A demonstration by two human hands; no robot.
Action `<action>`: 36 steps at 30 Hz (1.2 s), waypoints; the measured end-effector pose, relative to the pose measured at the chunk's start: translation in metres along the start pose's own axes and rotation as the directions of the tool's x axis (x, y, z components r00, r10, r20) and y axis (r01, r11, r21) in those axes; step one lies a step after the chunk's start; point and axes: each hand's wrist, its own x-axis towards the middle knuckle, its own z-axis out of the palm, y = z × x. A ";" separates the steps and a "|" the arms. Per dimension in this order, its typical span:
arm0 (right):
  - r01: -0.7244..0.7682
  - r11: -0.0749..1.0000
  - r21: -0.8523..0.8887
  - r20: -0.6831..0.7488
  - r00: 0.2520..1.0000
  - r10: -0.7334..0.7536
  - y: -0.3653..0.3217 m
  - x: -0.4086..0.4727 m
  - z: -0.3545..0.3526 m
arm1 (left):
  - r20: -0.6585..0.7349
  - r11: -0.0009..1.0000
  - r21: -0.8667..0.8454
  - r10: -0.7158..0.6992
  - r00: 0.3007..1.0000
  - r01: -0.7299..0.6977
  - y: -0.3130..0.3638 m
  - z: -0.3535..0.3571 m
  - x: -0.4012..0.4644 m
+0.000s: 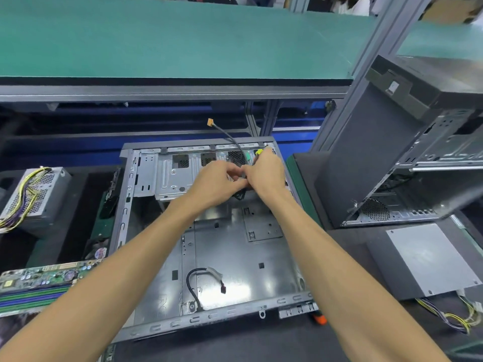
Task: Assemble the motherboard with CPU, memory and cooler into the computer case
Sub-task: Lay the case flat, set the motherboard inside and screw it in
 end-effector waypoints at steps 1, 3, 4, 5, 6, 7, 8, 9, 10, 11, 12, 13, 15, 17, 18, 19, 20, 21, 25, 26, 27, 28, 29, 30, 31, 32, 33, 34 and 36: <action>0.029 0.997 -0.067 -0.037 0.999 -0.031 -0.002 -0.002 0.001 | -0.004 1.000 0.021 0.001 1.000 0.000 -0.002 0.001 -0.001; 0.098 0.979 -0.179 -0.061 0.992 -0.111 -0.006 -0.003 0.003 | -0.022 0.999 0.047 0.000 1.000 0.001 -0.004 0.001 -0.005; 0.131 0.965 -0.226 -0.053 0.988 -0.146 -0.008 -0.003 0.004 | -0.030 0.999 0.048 0.003 1.000 -0.001 -0.005 0.000 -0.007; 0.159 0.951 -0.266 -0.044 0.983 -0.177 -0.010 -0.003 0.004 | -0.032 0.999 0.042 0.009 0.999 -0.008 -0.006 -0.002 -0.008; 0.183 0.937 -0.297 -0.033 0.979 -0.202 -0.011 -0.003 0.004 | -0.032 0.999 0.036 0.015 0.999 -0.014 -0.008 -0.003 -0.009; 0.204 0.924 -0.323 -0.022 0.975 -0.222 -0.012 -0.004 0.003 | -0.040 0.999 0.036 0.020 0.999 -0.018 -0.009 -0.005 -0.011; 0.222 0.912 -0.343 -0.006 0.971 -0.239 -0.013 -0.004 0.003 | -0.053 0.999 0.041 0.018 0.998 -0.016 -0.011 -0.006 -0.012; 0.236 0.903 -0.358 0.014 0.969 -0.247 -0.013 -0.004 0.004 | -0.066 0.999 0.043 0.008 0.998 -0.005 -0.014 -0.008 -0.013; 0.240 0.898 -0.368 0.038 0.969 -0.244 -0.013 -0.004 0.005 | -0.074 0.999 0.039 -0.003 0.997 0.006 -0.017 -0.009 -0.015; 0.242 0.895 -0.376 0.066 0.970 -0.234 -0.013 -0.004 0.005 | -0.077 1.000 0.029 -0.010 0.997 0.012 -0.019 -0.011 -0.015; 0.246 0.890 -0.383 0.100 0.969 -0.225 -0.013 -0.002 0.005 | -0.076 1.000 0.019 -0.011 0.997 0.012 -0.022 -0.013 -0.016; 0.255 0.887 -0.385 0.142 0.966 -0.216 -0.013 0.000 0.004 | -0.073 1.000 0.014 -0.006 0.997 0.007 -0.024 -0.014 -0.017; 0.280 0.891 -0.357 0.255 0.947 -0.196 -0.013 0.003 0.000 | -0.060 1.000 0.022 0.012 0.998 -0.011 -0.026 -0.014 -0.017; 0.295 0.904 -0.308 0.358 0.917 -0.177 -0.013 0.003 -0.003 | -0.042 0.999 0.036 0.022 0.999 -0.021 -0.028 -0.014 -0.017; 0.295 0.909 -0.296 0.393 0.905 -0.166 -0.014 0.002 -0.005 | -0.036 0.999 0.044 0.022 0.999 -0.020 -0.029 -0.015 -0.017; 0.295 0.909 -0.293 0.412 0.897 -0.159 -0.015 0.001 -0.006 | -0.033 0.999 0.049 0.019 0.999 -0.017 -0.029 -0.015 -0.016; 0.291 0.910 -0.295 0.416 0.897 -0.152 -0.017 0.001 -0.006 | -0.033 0.999 0.047 0.015 0.999 -0.014 -0.030 -0.015 -0.016; 0.279 0.914 -0.294 0.409 0.901 -0.143 -0.019 0.002 -0.006 | -0.031 0.999 0.040 0.012 0.999 -0.011 -0.030 -0.015 -0.015; 0.179 0.955 -0.237 0.240 0.963 -0.121 -0.021 -0.001 -0.002 | -0.028 1.000 0.003 0.001 1.000 -0.001 -0.032 -0.016 -0.016; 0.155 0.964 -0.216 0.176 0.977 -0.118 -0.020 -0.004 0.000 | -0.029 1.000 -0.008 -0.001 1.000 0.000 -0.032 -0.016 -0.016; 0.135 0.971 -0.197 0.116 0.987 -0.113 -0.018 -0.007 0.002 | -0.031 1.000 -0.015 0.000 1.000 0.000 -0.032 -0.017 -0.017; 0.121 0.975 -0.184 0.071 0.991 -0.110 -0.016 -0.009 0.004 | -0.032 1.000 -0.018 0.000 0.999 -0.001 -0.032 -0.018 -0.018; 0.106 0.980 -0.169 0.047 0.994 -0.099 -0.014 -0.011 0.005 | -0.032 1.000 -0.020 0.001 0.999 -0.002 -0.031 -0.019 -0.019; 0.081 0.986 -0.145 0.050 0.996 -0.074 -0.013 -0.012 0.005 | -0.031 1.000 -0.024 0.002 1.000 -0.003 -0.031 -0.019 -0.020; 0.050 0.994 -0.100 0.076 0.996 -0.042 -0.013 -0.013 0.003 | -0.028 1.000 -0.027 0.004 1.000 -0.005 -0.031 -0.020 -0.022; 0.008 0.999 -0.050 0.120 0.993 -0.002 -0.014 -0.012 0.001 | -0.025 1.000 -0.028 0.008 1.000 -0.009 -0.032 -0.021 -0.023; -0.031 0.999 -0.015 0.166 0.986 0.033 -0.015 -0.012 -0.001 | -0.022 1.000 -0.027 0.013 1.000 -0.014 -0.033 -0.021 -0.025; -0.052 0.999 -0.003 0.207 0.977 0.052 -0.016 -0.011 -0.004 | -0.020 1.000 -0.022 0.021 1.000 -0.021 -0.034 -0.022 -0.026; -0.042 0.999 -0.033 0.280 0.959 0.050 -0.022 -0.014 -0.007 | -0.015 0.999 -0.008 0.034 0.999 -0.034 -0.036 -0.022 -0.028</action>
